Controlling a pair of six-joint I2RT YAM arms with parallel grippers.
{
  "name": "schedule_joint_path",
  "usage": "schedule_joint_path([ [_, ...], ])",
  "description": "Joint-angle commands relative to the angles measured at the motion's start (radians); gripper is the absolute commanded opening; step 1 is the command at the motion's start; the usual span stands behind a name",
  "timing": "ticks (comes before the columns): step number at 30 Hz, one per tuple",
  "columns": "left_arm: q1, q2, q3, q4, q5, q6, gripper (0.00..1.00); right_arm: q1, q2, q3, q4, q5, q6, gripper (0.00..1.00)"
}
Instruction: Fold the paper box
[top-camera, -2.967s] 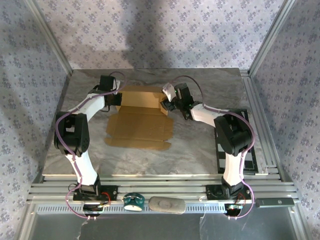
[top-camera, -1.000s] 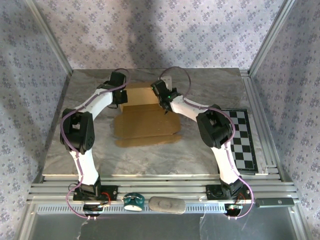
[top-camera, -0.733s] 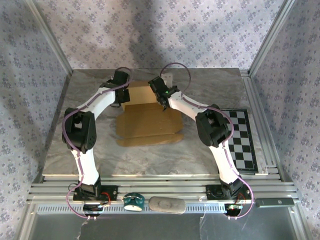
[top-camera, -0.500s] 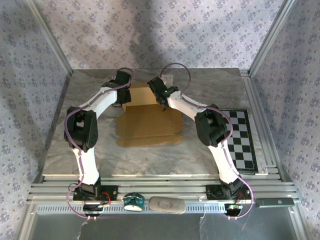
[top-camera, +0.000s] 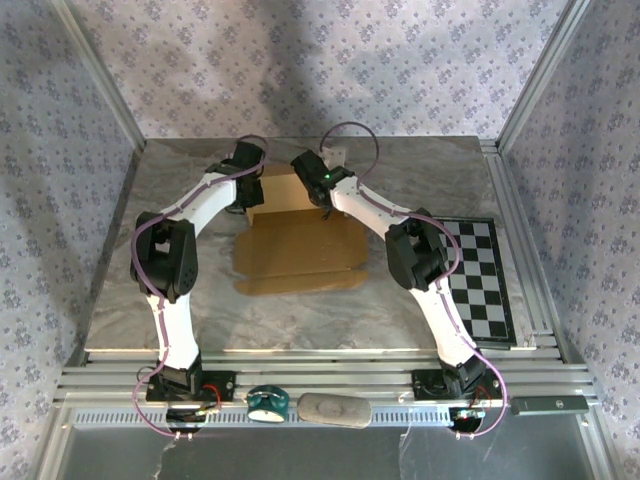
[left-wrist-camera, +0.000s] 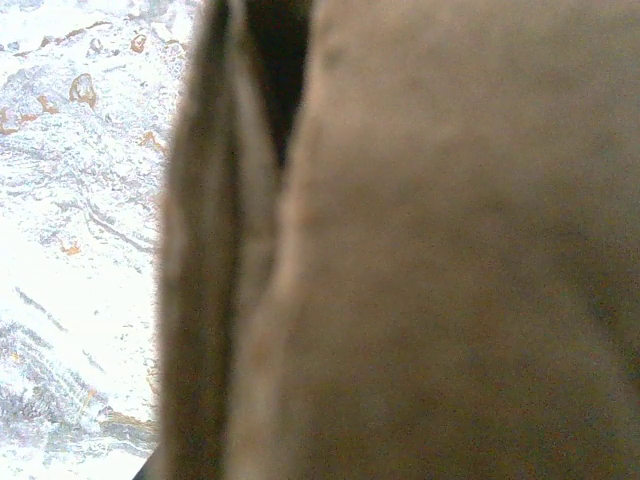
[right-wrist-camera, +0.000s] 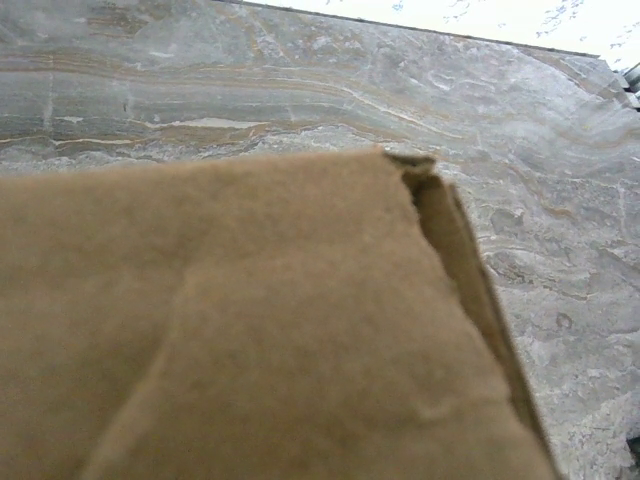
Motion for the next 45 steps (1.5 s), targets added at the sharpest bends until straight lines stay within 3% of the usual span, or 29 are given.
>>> schedule_joint_path([
  [1,-0.03,0.001,0.05,-0.038,-0.012,0.008,0.0,0.007,0.064,0.056,-0.162,0.125,0.03,0.0],
  [5,-0.03,0.003,0.054,-0.04,-0.01,0.01,0.0,-0.001,0.055,0.039,-0.14,0.069,0.033,0.0],
  [10,-0.03,0.008,0.061,-0.045,-0.004,0.025,0.0,-0.027,-0.037,-0.114,0.058,-0.079,-0.041,0.01],
  [18,-0.03,0.014,0.058,-0.043,0.0,0.041,0.0,-0.081,-0.169,-0.264,0.252,-0.284,-0.124,0.32],
  [20,-0.03,0.017,0.062,-0.044,-0.001,0.043,0.0,-0.086,-0.187,-0.277,0.267,-0.319,-0.14,0.36],
  [37,-0.031,0.035,0.087,-0.053,0.009,0.039,0.0,-0.105,-0.275,-0.322,0.285,-0.367,-0.179,0.58],
  [45,-0.03,0.06,0.122,-0.091,0.014,0.039,0.0,-0.142,-0.479,-0.595,0.496,-0.46,-0.225,0.65],
])
